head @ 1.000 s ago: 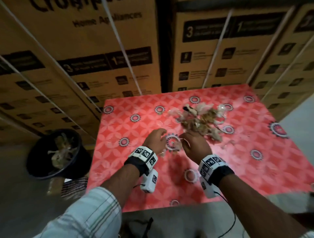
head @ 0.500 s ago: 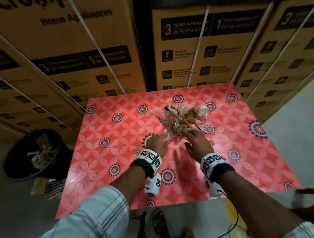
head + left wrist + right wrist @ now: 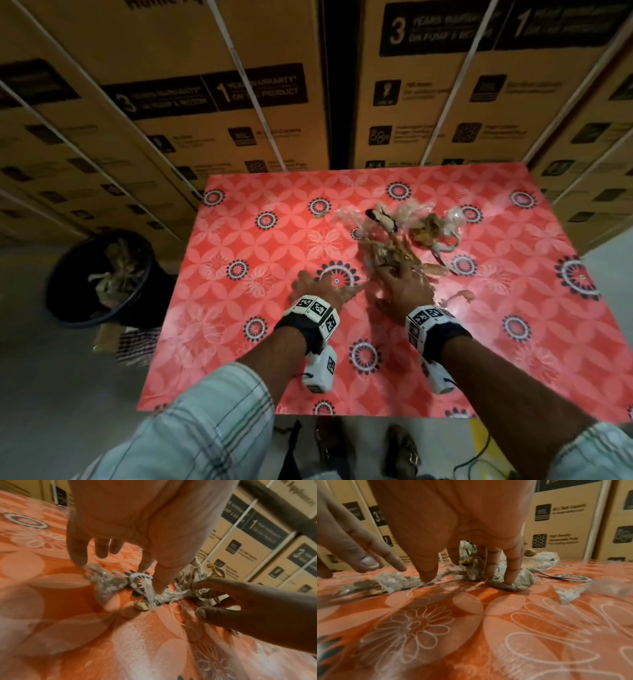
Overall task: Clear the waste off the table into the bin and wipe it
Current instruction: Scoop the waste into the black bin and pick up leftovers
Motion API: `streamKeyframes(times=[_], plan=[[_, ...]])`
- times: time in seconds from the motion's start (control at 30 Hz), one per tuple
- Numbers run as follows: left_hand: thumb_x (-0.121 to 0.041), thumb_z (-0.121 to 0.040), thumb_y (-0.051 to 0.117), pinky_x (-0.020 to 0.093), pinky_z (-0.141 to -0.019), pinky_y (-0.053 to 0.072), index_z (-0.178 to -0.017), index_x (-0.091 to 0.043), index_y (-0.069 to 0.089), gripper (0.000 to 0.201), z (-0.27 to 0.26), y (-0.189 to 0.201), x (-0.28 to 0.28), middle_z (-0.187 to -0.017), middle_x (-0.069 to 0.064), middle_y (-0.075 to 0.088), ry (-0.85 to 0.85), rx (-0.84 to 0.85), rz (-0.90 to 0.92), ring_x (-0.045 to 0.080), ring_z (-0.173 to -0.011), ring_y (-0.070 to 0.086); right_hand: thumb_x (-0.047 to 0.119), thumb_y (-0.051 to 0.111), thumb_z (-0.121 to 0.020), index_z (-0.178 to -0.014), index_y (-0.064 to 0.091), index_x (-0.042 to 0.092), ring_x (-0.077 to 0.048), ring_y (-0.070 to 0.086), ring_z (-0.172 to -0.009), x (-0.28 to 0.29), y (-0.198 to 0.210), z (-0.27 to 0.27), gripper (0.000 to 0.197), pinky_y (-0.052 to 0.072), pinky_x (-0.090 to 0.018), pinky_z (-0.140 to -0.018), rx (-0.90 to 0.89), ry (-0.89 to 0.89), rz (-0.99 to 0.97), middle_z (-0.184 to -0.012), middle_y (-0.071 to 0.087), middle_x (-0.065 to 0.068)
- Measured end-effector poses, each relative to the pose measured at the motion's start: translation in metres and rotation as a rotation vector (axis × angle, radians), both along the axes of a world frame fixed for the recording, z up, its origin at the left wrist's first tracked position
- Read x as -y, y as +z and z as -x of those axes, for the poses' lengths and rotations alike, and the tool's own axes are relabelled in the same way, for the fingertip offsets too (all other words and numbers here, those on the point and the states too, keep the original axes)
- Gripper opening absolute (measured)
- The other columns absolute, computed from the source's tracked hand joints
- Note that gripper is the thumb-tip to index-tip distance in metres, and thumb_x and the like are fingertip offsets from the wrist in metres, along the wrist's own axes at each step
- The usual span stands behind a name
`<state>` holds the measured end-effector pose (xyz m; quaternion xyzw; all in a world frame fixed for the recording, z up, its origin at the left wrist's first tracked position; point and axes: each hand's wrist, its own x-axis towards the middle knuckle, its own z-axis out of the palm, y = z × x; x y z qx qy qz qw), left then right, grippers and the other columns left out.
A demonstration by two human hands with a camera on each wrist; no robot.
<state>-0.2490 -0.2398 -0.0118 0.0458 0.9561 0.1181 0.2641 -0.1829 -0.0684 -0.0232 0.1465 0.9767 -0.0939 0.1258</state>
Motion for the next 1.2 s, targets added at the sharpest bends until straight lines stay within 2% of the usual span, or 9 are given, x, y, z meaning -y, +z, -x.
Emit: streamKeyframes(times=[0.13, 0.23, 0.33, 0.5, 0.63, 0.7, 0.83, 1.03, 1.2], plan=[[-0.032, -0.094, 0.057, 0.048, -0.11, 0.03, -0.143, -0.024, 0.039, 0.053, -0.005, -0.005, 0.007, -0.152, 0.02, 0.015, 0.096, 0.138, -0.053, 0.044, -0.137, 0.021, 0.054, 0.048, -0.088, -0.136, 0.032, 0.042, -0.036, 0.044, -0.119, 0.002, -0.002, 0.005, 0.052, 0.046, -0.048, -0.088, 0.052, 0.077, -0.063, -0.136, 0.037, -0.013], [-0.02, -0.091, 0.059, 0.046, -0.103, 0.044, -0.136, -0.019, 0.046, 0.046, -0.007, -0.01, 0.0, -0.144, 0.018, 0.031, 0.165, 0.11, -0.158, 0.043, -0.126, 0.04, 0.056, 0.046, -0.085, -0.132, 0.039, 0.039, -0.038, 0.04, -0.122, 0.006, -0.009, -0.003, 0.05, 0.042, -0.051, -0.094, 0.016, 0.063, -0.067, -0.137, 0.039, -0.011], [-0.02, -0.088, 0.055, 0.042, -0.093, 0.051, -0.115, -0.022, 0.058, 0.027, -0.012, -0.015, -0.016, -0.127, 0.015, 0.044, 0.119, -0.029, -0.251, 0.041, -0.107, 0.056, 0.059, 0.057, -0.075, -0.138, 0.035, 0.031, -0.04, 0.038, -0.124, -0.001, -0.012, -0.009, 0.072, 0.042, -0.051, -0.092, 0.041, 0.167, -0.061, -0.141, 0.035, -0.008], [-0.026, -0.092, 0.051, 0.036, -0.087, 0.048, -0.141, -0.016, 0.042, 0.051, -0.012, -0.018, -0.055, -0.121, 0.018, 0.05, 0.151, -0.05, -0.462, 0.035, -0.107, 0.055, 0.037, 0.06, -0.075, -0.119, 0.058, 0.012, -0.04, 0.057, -0.096, -0.027, -0.013, -0.022, 0.05, 0.05, -0.044, -0.078, -0.111, 0.254, 0.202, -0.115, 0.056, -0.018], [-0.069, -0.074, 0.048, 0.053, -0.093, 0.05, -0.141, -0.048, 0.03, 0.073, -0.003, -0.022, -0.079, -0.129, 0.014, 0.054, 0.269, 0.074, -0.588, 0.037, -0.112, 0.058, 0.034, 0.05, -0.078, -0.115, 0.063, 0.009, -0.036, 0.059, -0.095, -0.037, -0.013, -0.027, 0.047, 0.051, -0.04, -0.083, -0.15, 0.252, 0.369, -0.108, 0.06, -0.017], [-0.068, -0.076, 0.045, 0.048, -0.094, 0.051, -0.142, -0.05, 0.03, 0.07, -0.002, -0.014, -0.087, -0.123, 0.015, 0.058, 0.209, 0.099, -0.564, 0.036, -0.108, 0.061, 0.031, 0.053, -0.078, -0.108, 0.065, 0.01, -0.034, 0.06, -0.091, -0.037, -0.008, -0.028, 0.039, 0.052, -0.04, -0.079, -0.154, 0.257, 0.402, -0.103, 0.061, -0.016], [-0.062, -0.083, 0.056, 0.043, -0.108, 0.04, -0.15, -0.039, 0.026, 0.077, 0.003, -0.011, -0.1, -0.148, 0.018, 0.039, 0.044, 0.091, -0.428, 0.038, -0.134, 0.04, 0.023, 0.05, -0.078, -0.097, 0.068, 0.009, -0.032, 0.062, -0.077, -0.035, 0.003, -0.03, 0.029, 0.051, -0.035, -0.069, -0.247, 0.293, 0.39, -0.088, 0.065, -0.014], [-0.034, -0.089, 0.065, 0.046, -0.103, 0.043, -0.147, -0.029, 0.034, 0.066, 0.01, -0.012, -0.107, -0.145, 0.024, 0.032, -0.028, 0.031, -0.358, 0.046, -0.123, 0.045, 0.035, 0.043, -0.085, -0.093, 0.065, 0.01, -0.035, 0.058, -0.083, -0.05, -0.004, -0.036, 0.035, 0.052, -0.044, -0.068, -0.346, 0.114, 0.294, -0.096, 0.058, -0.016], [-0.034, -0.085, 0.073, 0.036, -0.102, 0.039, -0.137, 0.002, 0.037, 0.073, 0.006, -0.006, -0.111, -0.145, 0.021, 0.032, 0.091, -0.001, -0.317, 0.035, -0.128, 0.043, 0.032, 0.074, -0.074, -0.128, 0.048, 0.012, -0.039, 0.049, -0.105, -0.061, -0.002, -0.034, 0.064, 0.052, -0.047, -0.076, -0.24, -0.132, 0.135, -0.12, 0.047, -0.019]])
